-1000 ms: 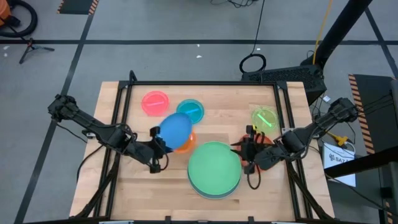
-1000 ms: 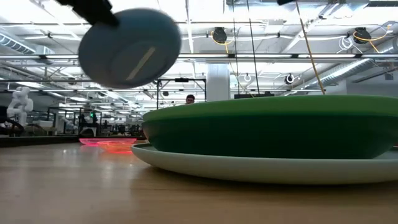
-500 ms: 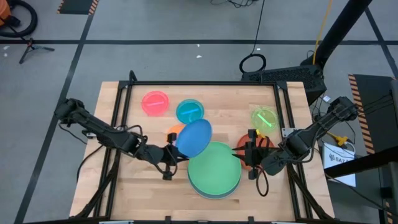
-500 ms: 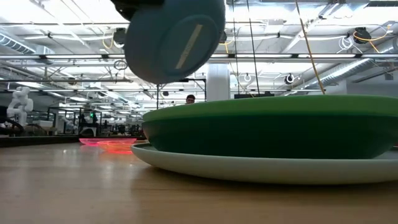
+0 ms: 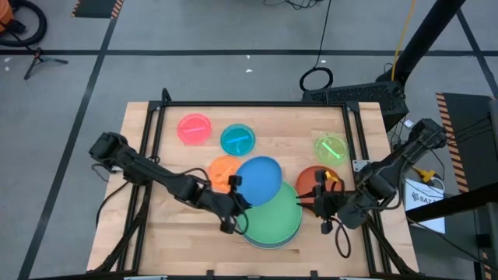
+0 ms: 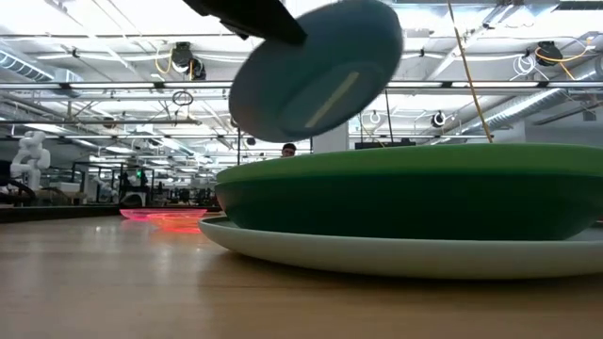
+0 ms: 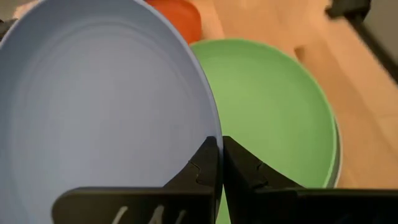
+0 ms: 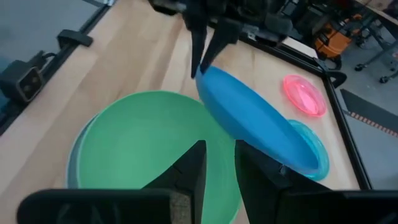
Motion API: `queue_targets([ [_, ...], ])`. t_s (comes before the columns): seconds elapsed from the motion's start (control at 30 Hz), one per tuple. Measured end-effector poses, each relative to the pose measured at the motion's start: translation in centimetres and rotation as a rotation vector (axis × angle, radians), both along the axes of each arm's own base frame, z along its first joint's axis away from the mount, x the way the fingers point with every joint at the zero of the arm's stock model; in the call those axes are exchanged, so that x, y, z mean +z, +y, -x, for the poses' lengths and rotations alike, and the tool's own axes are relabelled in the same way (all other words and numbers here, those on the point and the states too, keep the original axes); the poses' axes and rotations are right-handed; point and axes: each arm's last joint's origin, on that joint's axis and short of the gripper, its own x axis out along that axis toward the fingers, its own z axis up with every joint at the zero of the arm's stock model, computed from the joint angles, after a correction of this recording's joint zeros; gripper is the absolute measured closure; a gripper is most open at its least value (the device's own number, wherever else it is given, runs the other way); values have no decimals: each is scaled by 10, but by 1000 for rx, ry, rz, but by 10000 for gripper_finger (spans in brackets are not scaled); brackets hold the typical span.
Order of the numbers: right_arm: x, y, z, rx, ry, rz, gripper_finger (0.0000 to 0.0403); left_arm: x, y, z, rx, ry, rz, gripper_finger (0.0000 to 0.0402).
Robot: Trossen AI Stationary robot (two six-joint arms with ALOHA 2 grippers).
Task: Stack plastic plates
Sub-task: Stack the dark blue plate on top of the light green plate
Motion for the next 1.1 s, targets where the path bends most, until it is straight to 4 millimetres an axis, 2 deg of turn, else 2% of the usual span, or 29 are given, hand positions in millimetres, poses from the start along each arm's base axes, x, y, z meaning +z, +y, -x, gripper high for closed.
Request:
queue_targets([
  [0.17, 3, 4, 8, 9, -23, 13, 326, -13, -4, -19, -19, 80, -43, 392],
  [0.53, 4, 8, 13, 31, -34, 25, 326, -35, -17, -45, -131, 198, 56, 392],
  [0.7, 5, 8, 13, 31, -37, 22, 326, -37, -14, -47, -144, 224, 129, 392],
  [0.9, 5, 8, 13, 31, -38, 22, 326, -37, -14, -47, -141, 226, 132, 368],
  [1.1, 5, 8, 13, 31, -38, 22, 326, -37, -13, -47, -128, 227, 128, 361],
])
